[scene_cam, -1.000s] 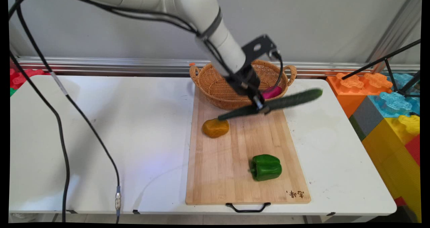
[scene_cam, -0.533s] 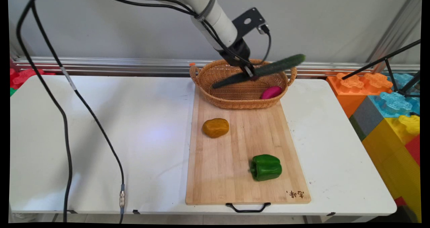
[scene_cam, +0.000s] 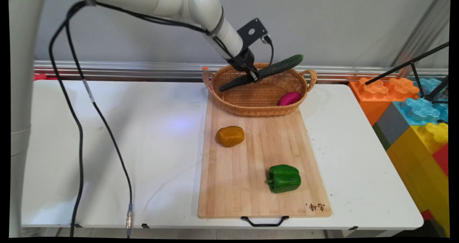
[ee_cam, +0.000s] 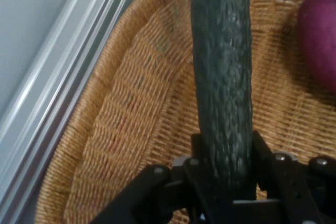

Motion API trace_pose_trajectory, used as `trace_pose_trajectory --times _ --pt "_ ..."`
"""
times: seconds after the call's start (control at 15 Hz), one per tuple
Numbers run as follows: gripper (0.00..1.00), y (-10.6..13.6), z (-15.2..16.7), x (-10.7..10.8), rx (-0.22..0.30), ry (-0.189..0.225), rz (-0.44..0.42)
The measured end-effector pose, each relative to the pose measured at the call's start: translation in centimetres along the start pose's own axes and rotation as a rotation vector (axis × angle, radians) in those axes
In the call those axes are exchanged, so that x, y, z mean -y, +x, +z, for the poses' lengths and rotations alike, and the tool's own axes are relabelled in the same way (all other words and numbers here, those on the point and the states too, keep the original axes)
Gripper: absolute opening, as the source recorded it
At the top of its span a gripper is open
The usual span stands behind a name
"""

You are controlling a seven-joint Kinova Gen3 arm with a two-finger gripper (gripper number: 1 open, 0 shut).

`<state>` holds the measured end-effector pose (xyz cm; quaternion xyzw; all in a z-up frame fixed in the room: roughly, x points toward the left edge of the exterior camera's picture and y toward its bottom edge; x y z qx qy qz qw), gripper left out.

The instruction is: Place the picked object in the vegetable basket

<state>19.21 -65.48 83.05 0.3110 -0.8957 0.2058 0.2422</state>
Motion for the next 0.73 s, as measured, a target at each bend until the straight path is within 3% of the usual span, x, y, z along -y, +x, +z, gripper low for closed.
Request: trace_pose_trajectory --times 0.33,0.4,0.73 --pt "0.0 -1.8 3.2 0.5 0.016 -0.002 -0.062" --pt "1.0 -1.9 3.5 0.5 0.018 -0.003 -0.066" --pt "1.0 -0.8 3.3 0.0 0.006 -0.01 -0.066"
